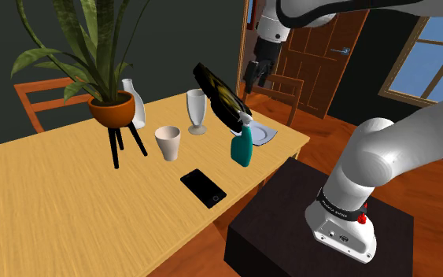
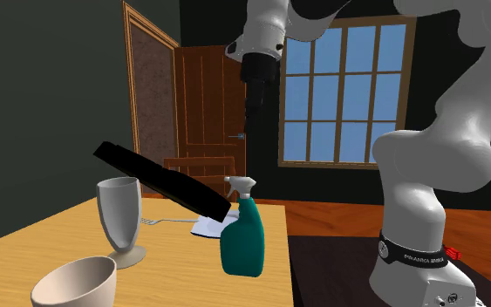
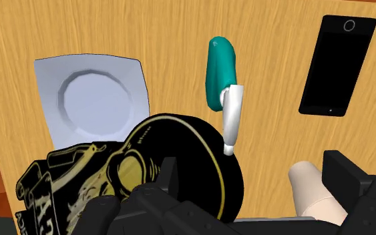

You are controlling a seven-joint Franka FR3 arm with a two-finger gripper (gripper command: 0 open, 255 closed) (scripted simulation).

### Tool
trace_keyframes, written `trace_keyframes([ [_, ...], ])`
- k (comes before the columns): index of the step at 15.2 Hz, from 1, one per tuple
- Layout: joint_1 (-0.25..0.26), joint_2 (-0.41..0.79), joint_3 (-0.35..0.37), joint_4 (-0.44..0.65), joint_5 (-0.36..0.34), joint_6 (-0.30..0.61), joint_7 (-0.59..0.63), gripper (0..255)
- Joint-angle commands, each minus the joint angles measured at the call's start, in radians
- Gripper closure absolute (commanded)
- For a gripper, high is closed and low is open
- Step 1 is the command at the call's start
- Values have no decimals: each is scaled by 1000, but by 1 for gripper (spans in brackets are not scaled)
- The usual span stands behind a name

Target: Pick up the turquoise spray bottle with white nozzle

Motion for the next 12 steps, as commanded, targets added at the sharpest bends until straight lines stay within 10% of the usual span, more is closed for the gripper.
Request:
trace_keyframes([
  [1,1,23,4,-55,1,73,3,0],
  [12,7,145,13,-206,5,332,7,0],
])
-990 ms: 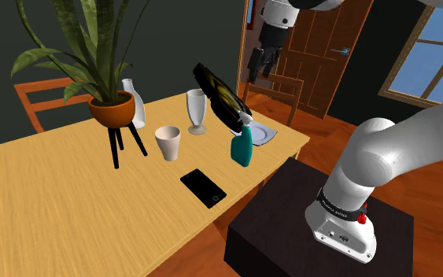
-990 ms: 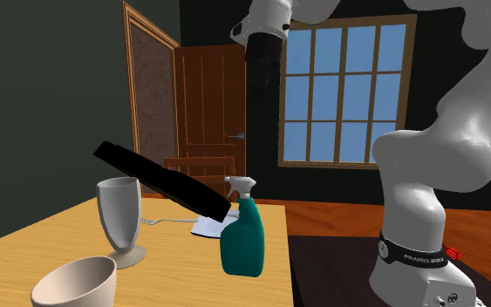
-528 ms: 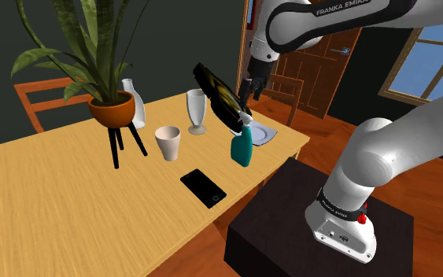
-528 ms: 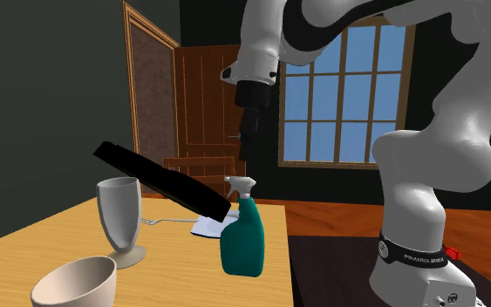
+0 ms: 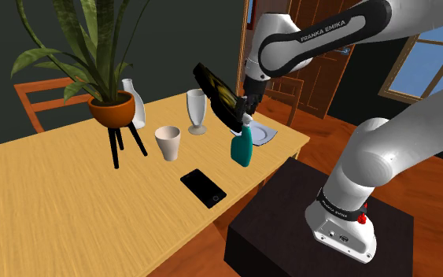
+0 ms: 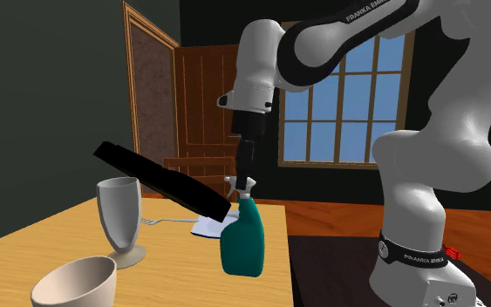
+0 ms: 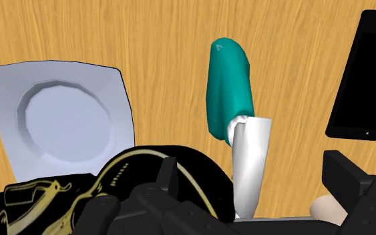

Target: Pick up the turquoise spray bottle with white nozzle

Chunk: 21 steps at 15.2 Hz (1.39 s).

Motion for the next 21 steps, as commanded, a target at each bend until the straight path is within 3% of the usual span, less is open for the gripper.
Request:
trace_keyframes([
  [1,1,13,1,-21,1,35,1,0],
  [3,2,17,1,-26,2,45,1,0],
  [4,2,20,2,-27,2,48,2,255],
  [13,2,18,1,-26,2,45,1,255],
  [21,0,-30,2,52,-1,-81,4,255],
])
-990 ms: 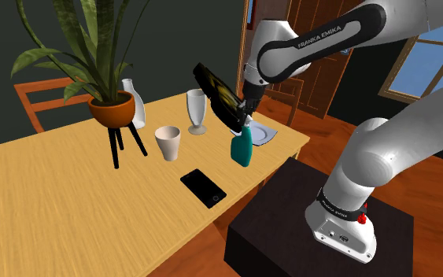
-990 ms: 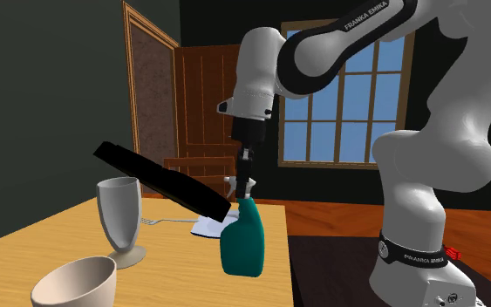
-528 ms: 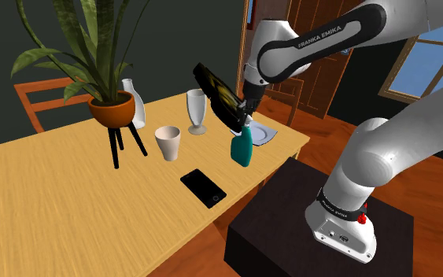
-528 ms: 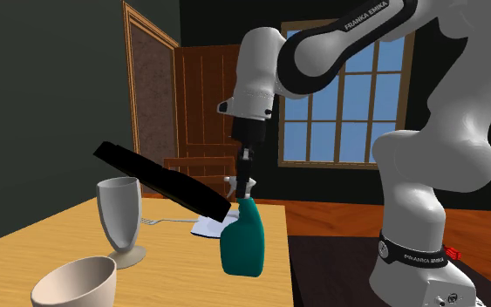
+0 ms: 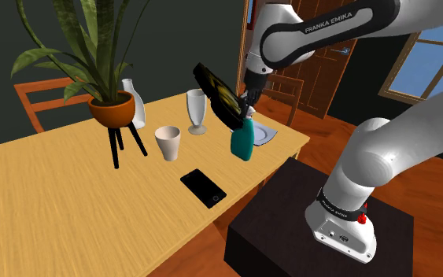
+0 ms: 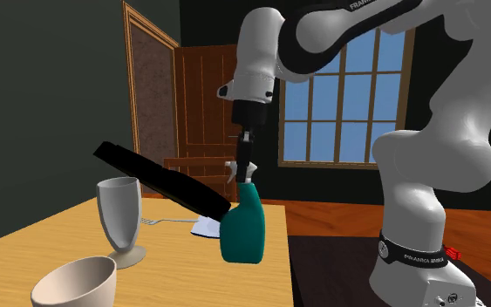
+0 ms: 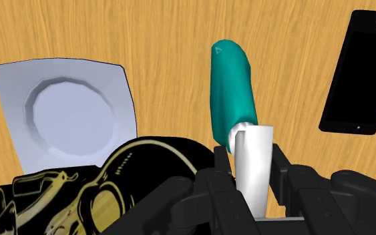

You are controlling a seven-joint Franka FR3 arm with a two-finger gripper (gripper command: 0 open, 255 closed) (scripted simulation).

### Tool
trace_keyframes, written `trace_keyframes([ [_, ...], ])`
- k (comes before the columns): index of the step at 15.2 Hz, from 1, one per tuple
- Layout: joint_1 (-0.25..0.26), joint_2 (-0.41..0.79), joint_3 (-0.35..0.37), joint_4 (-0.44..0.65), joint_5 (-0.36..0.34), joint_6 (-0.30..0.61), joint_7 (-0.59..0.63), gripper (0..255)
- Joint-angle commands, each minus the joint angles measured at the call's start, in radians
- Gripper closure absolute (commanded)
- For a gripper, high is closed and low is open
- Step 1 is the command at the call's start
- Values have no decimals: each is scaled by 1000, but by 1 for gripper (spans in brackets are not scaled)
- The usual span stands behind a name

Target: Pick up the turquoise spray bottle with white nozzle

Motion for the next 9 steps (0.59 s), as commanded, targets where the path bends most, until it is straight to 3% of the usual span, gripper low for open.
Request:
trace_keyframes([
  [1,0,-8,0,25,0,-33,1,255],
  [9,-1,-28,1,95,-2,-124,4,255],
])
